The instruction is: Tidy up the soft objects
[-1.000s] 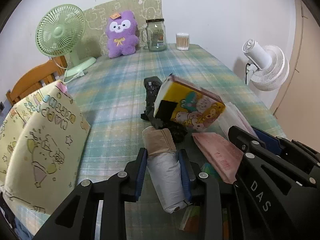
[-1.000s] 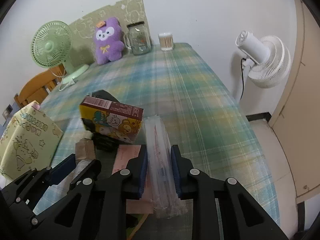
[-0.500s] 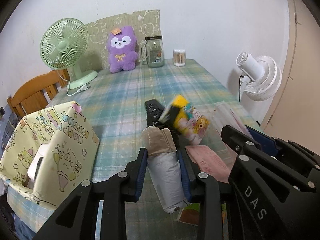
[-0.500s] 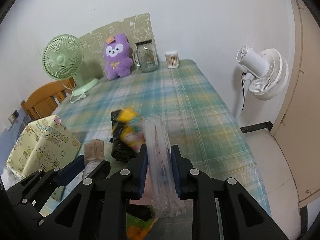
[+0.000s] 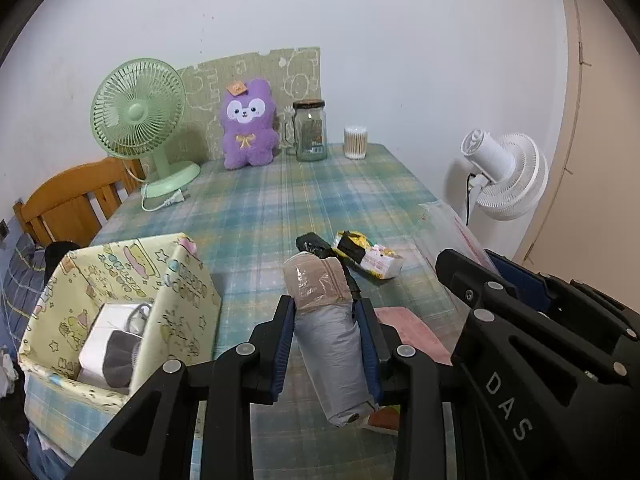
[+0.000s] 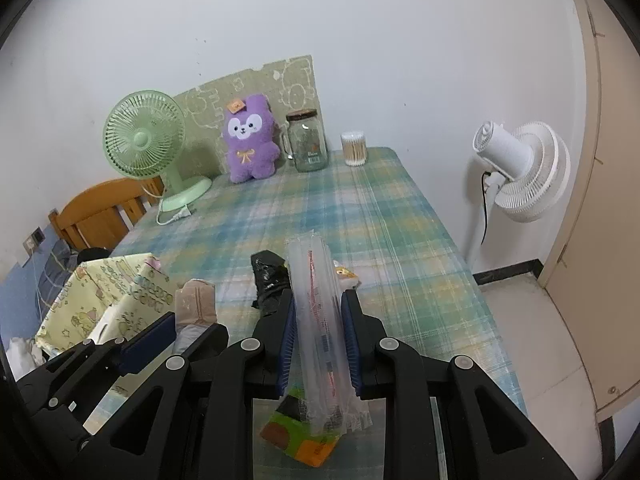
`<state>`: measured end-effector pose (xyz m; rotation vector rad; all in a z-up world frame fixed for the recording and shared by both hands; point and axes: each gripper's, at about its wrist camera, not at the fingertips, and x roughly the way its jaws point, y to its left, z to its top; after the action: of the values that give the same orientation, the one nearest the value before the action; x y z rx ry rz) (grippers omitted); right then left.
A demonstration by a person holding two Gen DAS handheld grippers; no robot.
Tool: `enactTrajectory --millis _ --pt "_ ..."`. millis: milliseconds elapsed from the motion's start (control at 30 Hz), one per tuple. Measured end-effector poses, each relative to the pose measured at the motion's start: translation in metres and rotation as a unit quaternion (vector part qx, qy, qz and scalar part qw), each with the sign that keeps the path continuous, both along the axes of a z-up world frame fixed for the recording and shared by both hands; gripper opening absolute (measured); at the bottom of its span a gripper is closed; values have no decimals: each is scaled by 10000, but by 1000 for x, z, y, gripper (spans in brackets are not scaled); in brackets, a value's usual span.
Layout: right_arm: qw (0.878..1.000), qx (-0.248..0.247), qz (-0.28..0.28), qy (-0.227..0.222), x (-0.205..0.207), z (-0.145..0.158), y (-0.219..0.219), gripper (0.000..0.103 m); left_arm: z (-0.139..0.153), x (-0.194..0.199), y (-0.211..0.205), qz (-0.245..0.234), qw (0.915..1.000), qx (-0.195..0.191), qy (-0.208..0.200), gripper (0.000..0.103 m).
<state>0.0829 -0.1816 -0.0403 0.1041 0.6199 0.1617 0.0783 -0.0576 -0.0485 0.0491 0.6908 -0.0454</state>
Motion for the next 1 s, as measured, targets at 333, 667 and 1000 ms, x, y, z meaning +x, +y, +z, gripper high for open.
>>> enactTrajectory --millis 333,667,1000 --pt "9997 -56 -29 -252 -21 27 19 26 25 -15 17 -134 9996 -101 -245 31" --pt "9989 -112 -55 -452 -33 51 40 26 47 -25 39 -220 9988 -137 -414 31" --pt "9977 -179 126 -643 -38 70 67 26 64 -31 66 -187 9979 -166 -593 31"
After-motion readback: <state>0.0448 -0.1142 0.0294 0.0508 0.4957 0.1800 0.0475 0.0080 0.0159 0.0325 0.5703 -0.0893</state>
